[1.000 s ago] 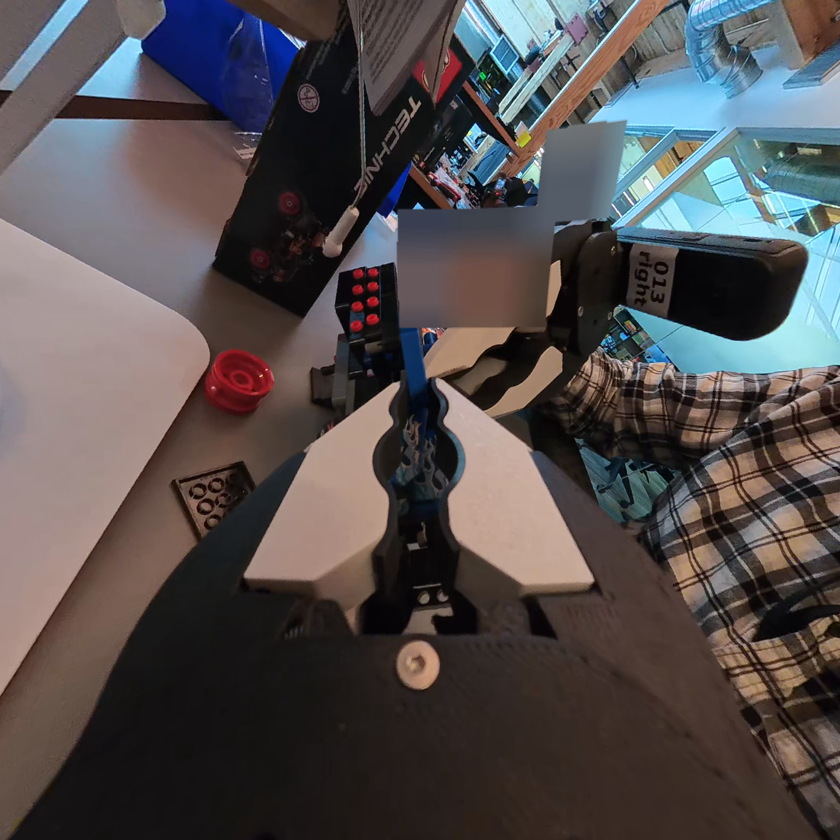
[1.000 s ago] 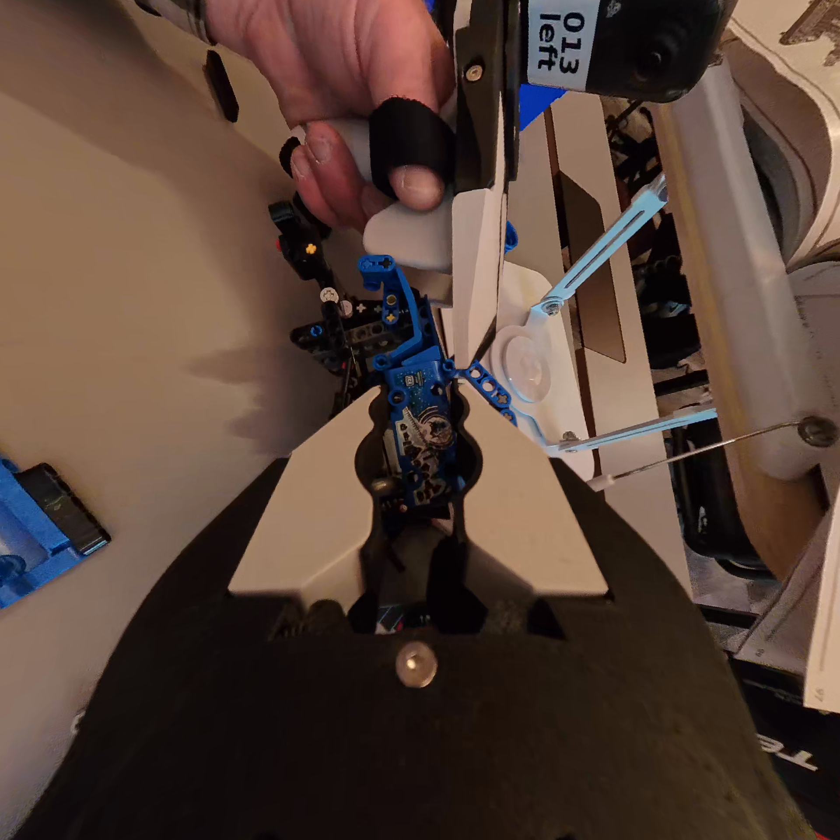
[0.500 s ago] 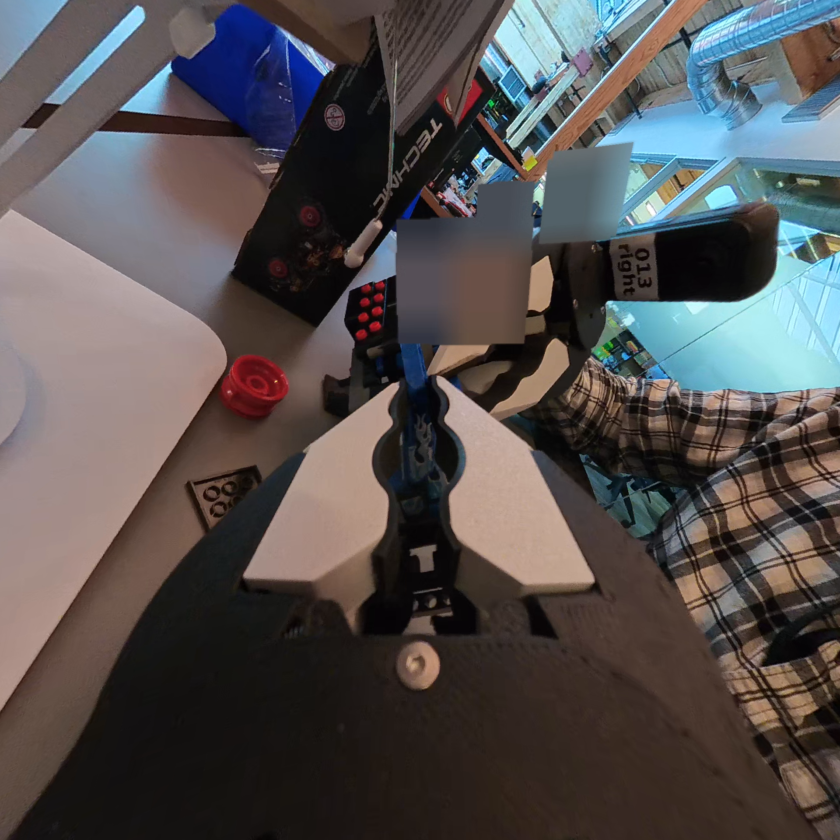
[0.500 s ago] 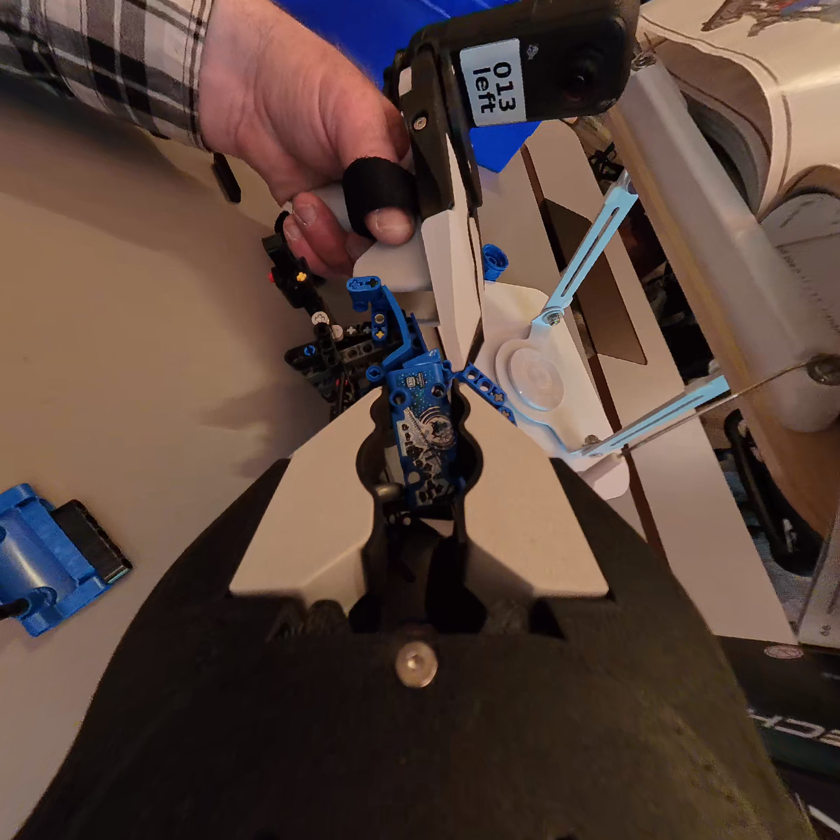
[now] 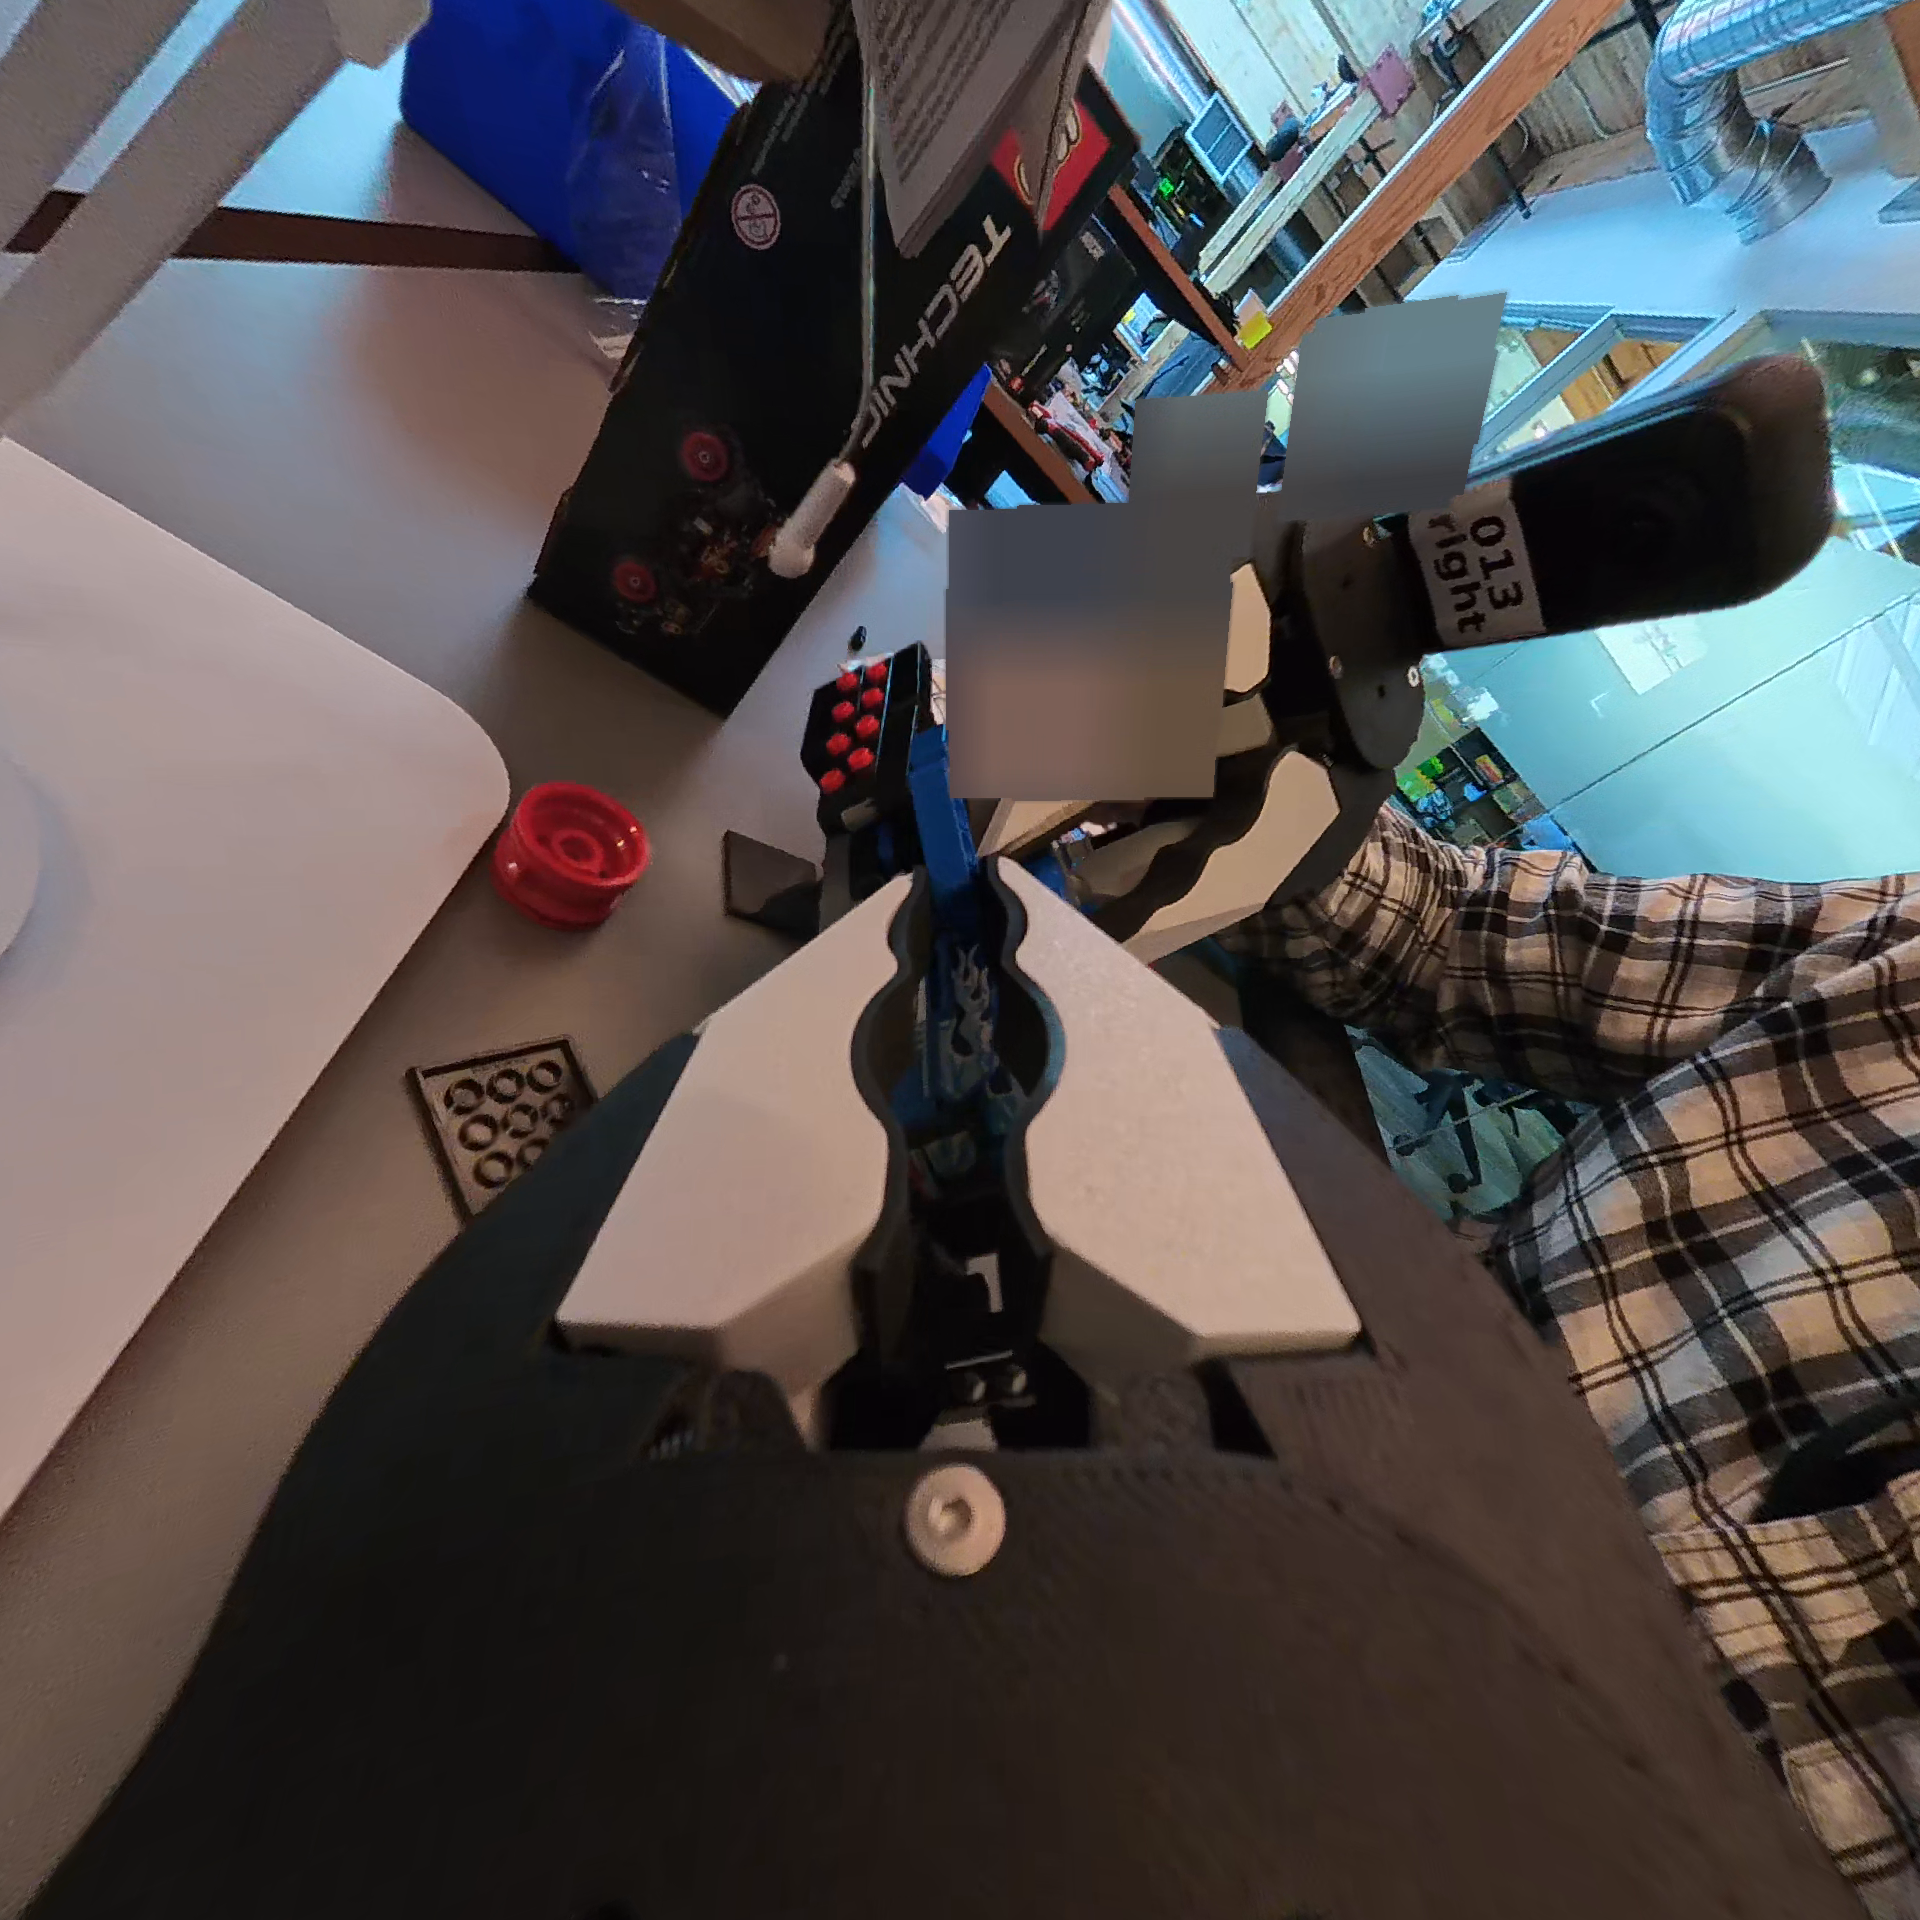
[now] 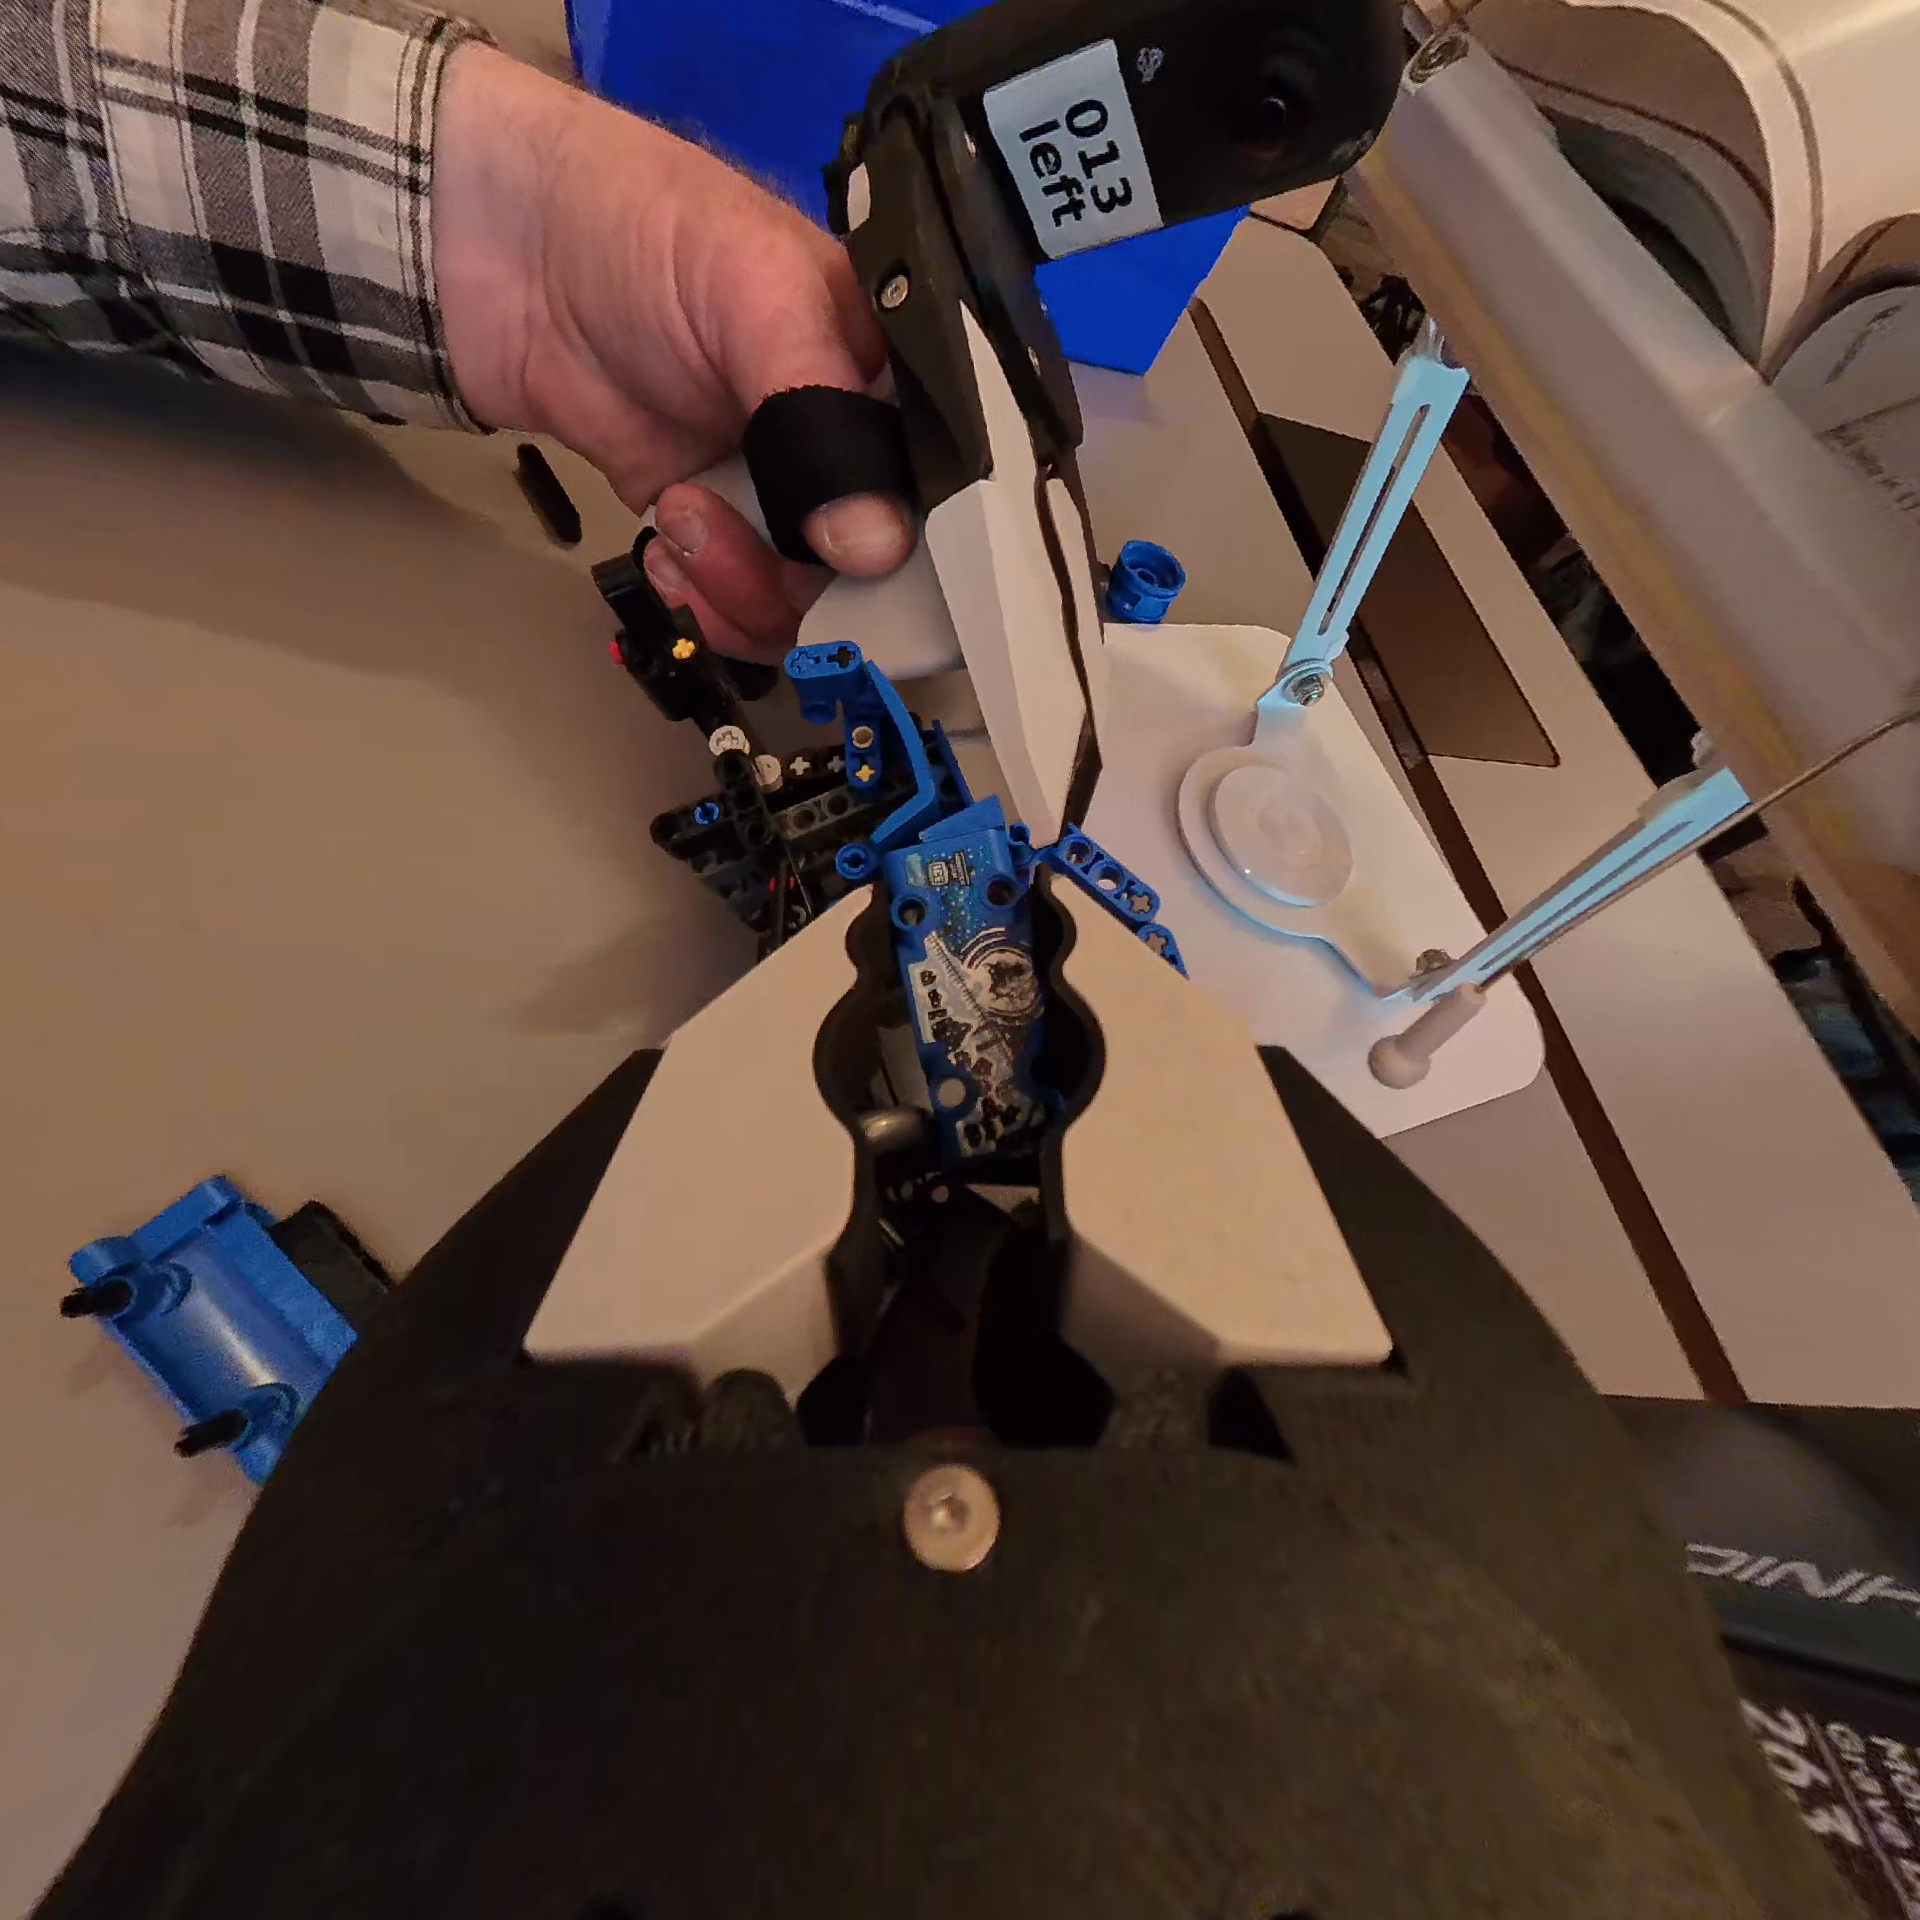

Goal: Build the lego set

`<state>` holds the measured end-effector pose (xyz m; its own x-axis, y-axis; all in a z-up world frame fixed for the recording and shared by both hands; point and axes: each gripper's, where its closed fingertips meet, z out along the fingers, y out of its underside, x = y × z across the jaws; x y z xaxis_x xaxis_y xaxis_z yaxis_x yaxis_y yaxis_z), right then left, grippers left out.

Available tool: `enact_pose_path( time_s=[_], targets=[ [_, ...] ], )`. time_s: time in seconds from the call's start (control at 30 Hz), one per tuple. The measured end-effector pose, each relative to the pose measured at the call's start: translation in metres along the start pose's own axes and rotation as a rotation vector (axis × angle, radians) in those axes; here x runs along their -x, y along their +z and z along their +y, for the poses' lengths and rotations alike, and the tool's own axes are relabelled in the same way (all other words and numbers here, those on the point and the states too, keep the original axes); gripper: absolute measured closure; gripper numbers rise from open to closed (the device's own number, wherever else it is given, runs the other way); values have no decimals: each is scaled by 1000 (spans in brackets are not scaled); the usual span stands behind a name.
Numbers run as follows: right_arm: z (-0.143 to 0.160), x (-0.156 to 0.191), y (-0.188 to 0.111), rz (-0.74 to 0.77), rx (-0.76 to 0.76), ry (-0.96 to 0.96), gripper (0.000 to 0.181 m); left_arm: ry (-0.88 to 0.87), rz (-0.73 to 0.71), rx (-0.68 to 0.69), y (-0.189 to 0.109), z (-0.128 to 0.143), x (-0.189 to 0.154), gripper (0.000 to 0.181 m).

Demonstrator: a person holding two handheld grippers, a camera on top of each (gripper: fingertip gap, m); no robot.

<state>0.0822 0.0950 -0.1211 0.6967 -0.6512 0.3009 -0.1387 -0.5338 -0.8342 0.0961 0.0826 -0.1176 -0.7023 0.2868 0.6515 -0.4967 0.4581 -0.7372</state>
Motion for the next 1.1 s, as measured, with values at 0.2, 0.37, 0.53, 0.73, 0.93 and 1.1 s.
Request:
enact_pose_path(
  time_s=[0.2,0.37,0.53,0.73,0.93,1.1],
  targets=[
    [-2,3,-1,-17,-37,78,157,10,-22,-2,-1,2,-2,173],
    [-2,4,-2,-14,-60,96,156,4,-17,-9,0,3,-2,173],
    [-1,4,-1,35,-39,18,156,-4,-14,-17,0,4,-1,173],
    [-1,4,-1,59,-46,-14,157,3,-37,-25,1,4,1,173],
    [1,5,-3,70,-21,-63,157,28,-68,-16,3,5,0,173],
    [1,6,-5,45,-23,-55,157,49,-85,-9,5,6,-1,173]
  ],
)
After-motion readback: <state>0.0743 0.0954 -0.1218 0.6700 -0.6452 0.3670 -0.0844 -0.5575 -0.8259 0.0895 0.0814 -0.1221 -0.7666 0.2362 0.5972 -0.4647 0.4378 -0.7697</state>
